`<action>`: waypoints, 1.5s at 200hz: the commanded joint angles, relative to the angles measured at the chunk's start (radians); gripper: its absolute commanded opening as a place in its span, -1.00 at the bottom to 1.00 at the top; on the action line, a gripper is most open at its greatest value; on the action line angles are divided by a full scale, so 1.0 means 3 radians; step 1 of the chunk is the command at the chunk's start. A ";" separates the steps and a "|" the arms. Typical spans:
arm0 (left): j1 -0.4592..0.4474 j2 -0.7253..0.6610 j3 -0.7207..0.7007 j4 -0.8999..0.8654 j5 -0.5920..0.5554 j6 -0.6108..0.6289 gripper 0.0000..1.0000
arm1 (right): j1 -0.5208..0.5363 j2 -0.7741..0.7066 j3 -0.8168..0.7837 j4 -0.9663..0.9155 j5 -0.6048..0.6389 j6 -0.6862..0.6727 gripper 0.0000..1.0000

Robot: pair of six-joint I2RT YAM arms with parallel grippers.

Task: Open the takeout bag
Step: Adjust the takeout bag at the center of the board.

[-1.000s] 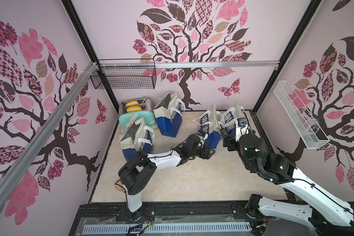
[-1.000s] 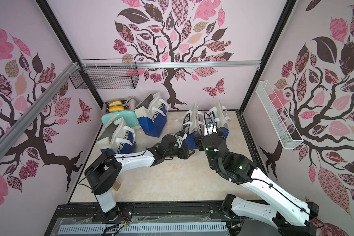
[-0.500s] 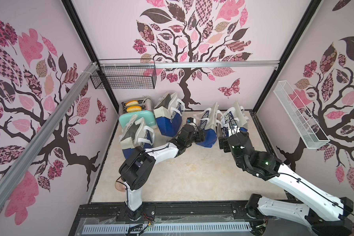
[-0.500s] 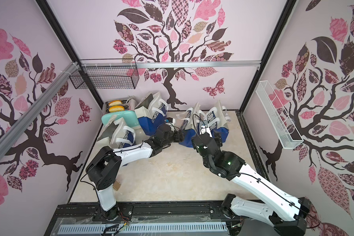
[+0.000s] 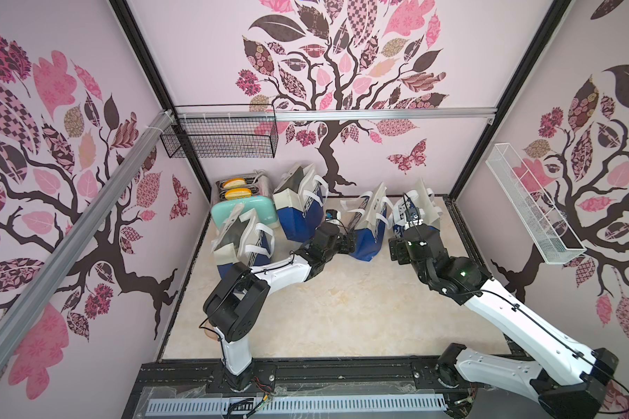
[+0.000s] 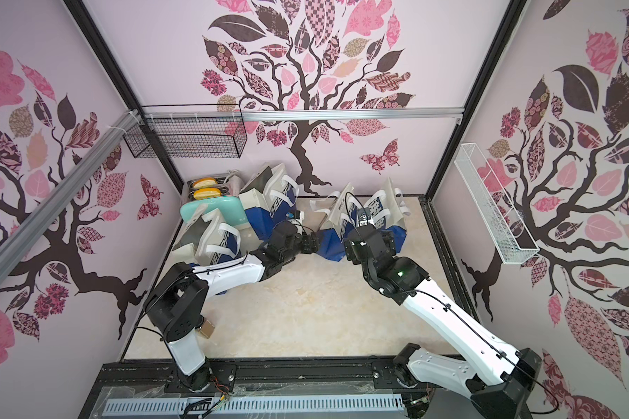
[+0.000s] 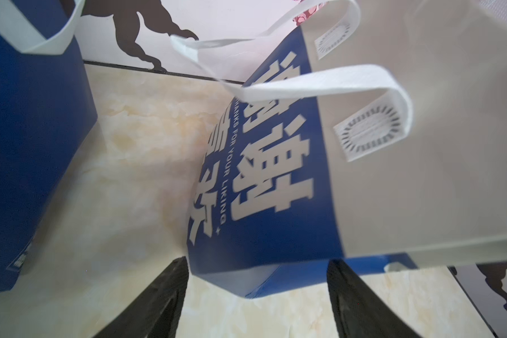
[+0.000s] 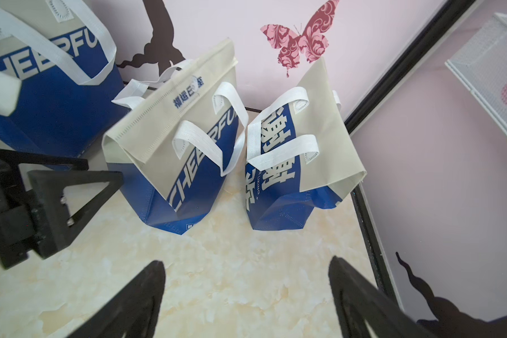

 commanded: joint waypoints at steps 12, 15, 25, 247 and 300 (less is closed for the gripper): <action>0.0009 -0.0260 -0.0597 0.0696 0.0378 -0.0017 0.55 | -0.0017 0.0120 0.0136 0.0508 -0.0188 -0.0825 0.80; 0.0002 -0.0277 -0.0654 0.0785 0.0450 -0.0025 0.55 | -0.0020 0.0121 0.0111 0.0584 -0.0176 -0.0915 0.80; 0.0004 -0.0307 -0.0858 0.1192 0.0816 0.0002 0.55 | -0.0016 0.0082 -0.0051 0.0917 -0.0189 -0.1251 0.80; -0.0442 0.0955 -0.0260 0.2942 -0.0255 -0.0002 0.59 | -0.0834 0.0327 -0.1669 0.4119 -0.1761 -0.2249 0.64; -0.0457 0.0995 -0.0135 0.2925 -0.0277 -0.0045 0.54 | -0.0824 0.0519 -0.1661 0.4334 -0.1734 -0.2322 0.61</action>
